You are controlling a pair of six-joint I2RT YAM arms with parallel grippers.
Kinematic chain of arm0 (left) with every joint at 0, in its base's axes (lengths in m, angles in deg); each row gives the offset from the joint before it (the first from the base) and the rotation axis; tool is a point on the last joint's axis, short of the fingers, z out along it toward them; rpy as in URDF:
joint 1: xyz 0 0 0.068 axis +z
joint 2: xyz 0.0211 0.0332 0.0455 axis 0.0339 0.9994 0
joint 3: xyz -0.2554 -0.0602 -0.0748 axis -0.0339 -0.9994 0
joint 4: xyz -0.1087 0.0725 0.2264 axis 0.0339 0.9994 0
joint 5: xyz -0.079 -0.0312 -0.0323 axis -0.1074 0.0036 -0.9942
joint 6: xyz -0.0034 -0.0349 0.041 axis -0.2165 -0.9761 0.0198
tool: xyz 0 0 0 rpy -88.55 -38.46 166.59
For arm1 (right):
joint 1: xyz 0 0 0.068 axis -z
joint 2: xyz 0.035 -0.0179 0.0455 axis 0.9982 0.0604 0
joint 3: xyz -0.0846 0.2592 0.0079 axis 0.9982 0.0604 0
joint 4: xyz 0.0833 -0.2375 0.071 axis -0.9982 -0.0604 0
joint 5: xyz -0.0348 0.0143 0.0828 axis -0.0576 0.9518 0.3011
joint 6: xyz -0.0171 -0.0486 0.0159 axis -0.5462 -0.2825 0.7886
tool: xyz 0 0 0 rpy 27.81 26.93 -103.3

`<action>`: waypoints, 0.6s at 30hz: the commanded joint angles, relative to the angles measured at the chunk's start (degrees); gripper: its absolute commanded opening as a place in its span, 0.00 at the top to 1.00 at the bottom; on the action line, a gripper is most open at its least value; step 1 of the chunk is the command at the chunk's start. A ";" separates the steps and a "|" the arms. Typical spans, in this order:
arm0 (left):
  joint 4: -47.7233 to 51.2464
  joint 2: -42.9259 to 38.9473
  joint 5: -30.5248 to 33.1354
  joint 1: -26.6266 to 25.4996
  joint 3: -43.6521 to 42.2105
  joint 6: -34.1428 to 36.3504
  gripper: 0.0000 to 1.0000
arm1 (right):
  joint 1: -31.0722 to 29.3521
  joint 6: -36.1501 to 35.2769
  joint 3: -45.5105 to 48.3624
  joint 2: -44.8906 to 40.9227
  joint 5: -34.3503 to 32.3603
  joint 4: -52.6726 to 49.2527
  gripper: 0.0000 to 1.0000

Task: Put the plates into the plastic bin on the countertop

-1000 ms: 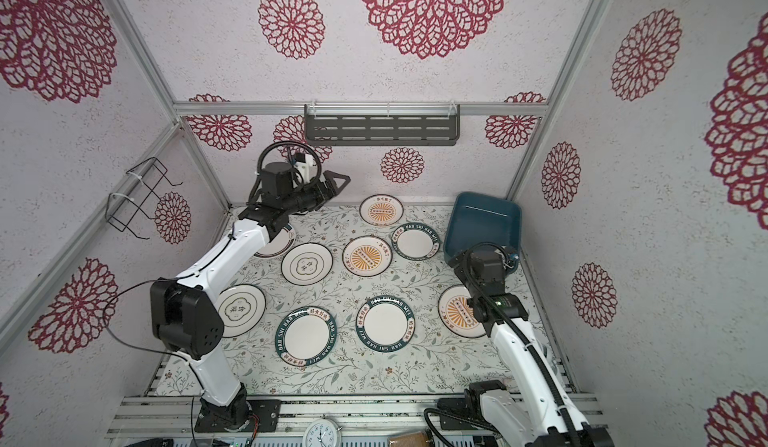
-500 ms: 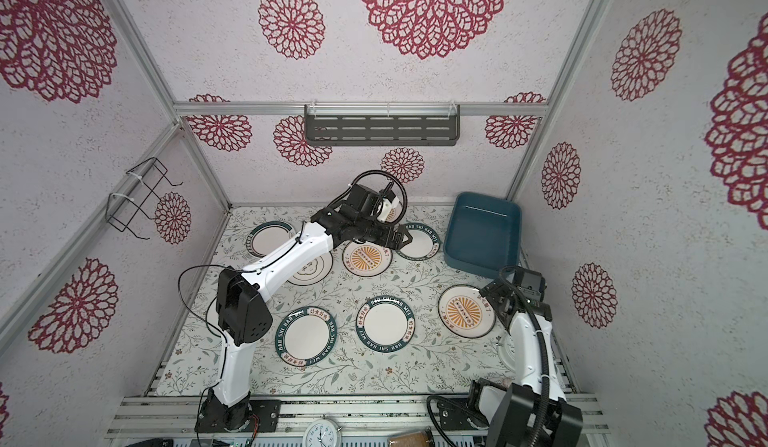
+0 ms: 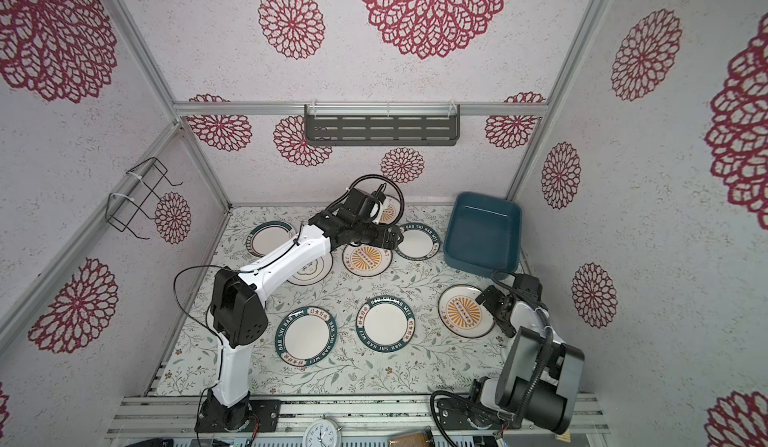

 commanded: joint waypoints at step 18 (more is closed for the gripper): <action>-1.05 -0.01 -1.03 0.23 2.88 0.40 0.03 | -10.81 6.80 9.12 -5.54 12.75 8.40 0.07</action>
